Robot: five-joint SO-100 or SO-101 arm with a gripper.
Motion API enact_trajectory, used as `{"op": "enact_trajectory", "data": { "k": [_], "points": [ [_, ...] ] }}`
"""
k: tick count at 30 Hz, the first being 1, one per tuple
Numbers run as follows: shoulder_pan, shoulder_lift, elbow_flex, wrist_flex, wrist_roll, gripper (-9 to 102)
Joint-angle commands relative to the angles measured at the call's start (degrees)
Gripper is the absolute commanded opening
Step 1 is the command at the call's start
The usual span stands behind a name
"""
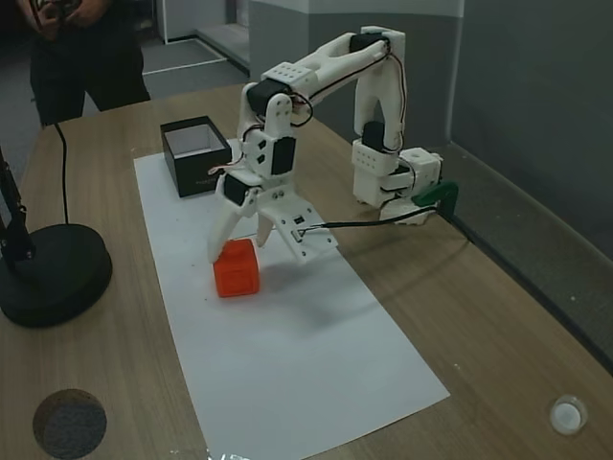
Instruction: Grab a orange square and put it in the box.
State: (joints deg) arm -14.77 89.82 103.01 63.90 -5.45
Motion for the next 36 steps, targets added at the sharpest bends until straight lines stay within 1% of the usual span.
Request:
{"op": "enact_trajectory", "data": {
  "k": [1,6,8,10,11,22,24,27,32,36],
  "points": [
    [-2.11,-0.09,-1.49,-0.7,0.35,33],
    [-3.87,-2.02,-1.49,-1.58,0.44,32],
    [-3.52,-2.55,-1.49,-1.58,0.35,26],
    [-2.99,-2.72,-1.49,-2.55,0.35,13],
    [-2.55,-2.72,-1.49,-2.81,0.35,9],
    [0.35,-1.49,-2.29,-1.76,-0.18,9],
    [1.93,0.09,-4.31,0.62,-0.53,9],
    [5.71,4.31,-10.02,5.8,-3.96,9],
    [15.29,10.72,-22.76,15.29,-10.99,9],
    [23.47,12.3,-31.99,19.69,-16.08,9]
  ]
}}
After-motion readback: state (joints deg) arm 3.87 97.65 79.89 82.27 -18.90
